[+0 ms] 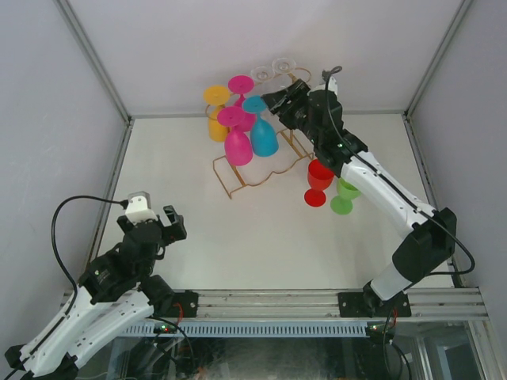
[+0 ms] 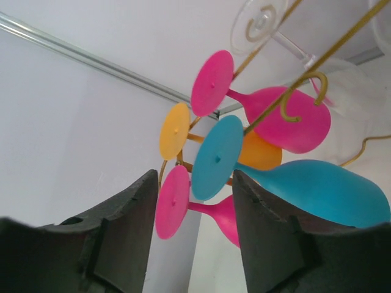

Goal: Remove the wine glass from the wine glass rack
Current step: Pick up the wine glass from the wine rack.

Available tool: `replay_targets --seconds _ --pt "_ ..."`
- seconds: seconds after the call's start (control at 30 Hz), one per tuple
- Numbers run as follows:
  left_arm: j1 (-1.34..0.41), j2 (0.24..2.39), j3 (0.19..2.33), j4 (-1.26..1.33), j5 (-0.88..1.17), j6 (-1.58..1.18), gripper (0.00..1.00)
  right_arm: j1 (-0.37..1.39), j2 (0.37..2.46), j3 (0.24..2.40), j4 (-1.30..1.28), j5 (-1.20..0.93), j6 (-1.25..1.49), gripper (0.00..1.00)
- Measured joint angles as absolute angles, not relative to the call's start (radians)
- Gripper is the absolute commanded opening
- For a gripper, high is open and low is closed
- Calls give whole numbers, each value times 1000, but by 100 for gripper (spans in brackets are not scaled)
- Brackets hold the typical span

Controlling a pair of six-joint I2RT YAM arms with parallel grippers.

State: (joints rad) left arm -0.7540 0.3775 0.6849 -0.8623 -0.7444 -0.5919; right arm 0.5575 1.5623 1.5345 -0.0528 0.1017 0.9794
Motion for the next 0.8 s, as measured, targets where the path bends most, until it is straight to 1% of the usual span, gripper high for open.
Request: replay_targets --seconds 0.27,0.6,0.73,0.8 --pt "-754 377 685 -862 -730 -592 100 538 1633 1534 -81 62 1056 48" --pt "-754 377 685 -862 -730 -592 100 522 1635 1534 -80 67 1072 48" --pt "-754 377 685 -862 -730 -592 100 517 1635 1535 -81 64 1074 46" --pt "-754 377 685 -862 -730 -592 100 516 1636 1536 -82 61 1075 43"
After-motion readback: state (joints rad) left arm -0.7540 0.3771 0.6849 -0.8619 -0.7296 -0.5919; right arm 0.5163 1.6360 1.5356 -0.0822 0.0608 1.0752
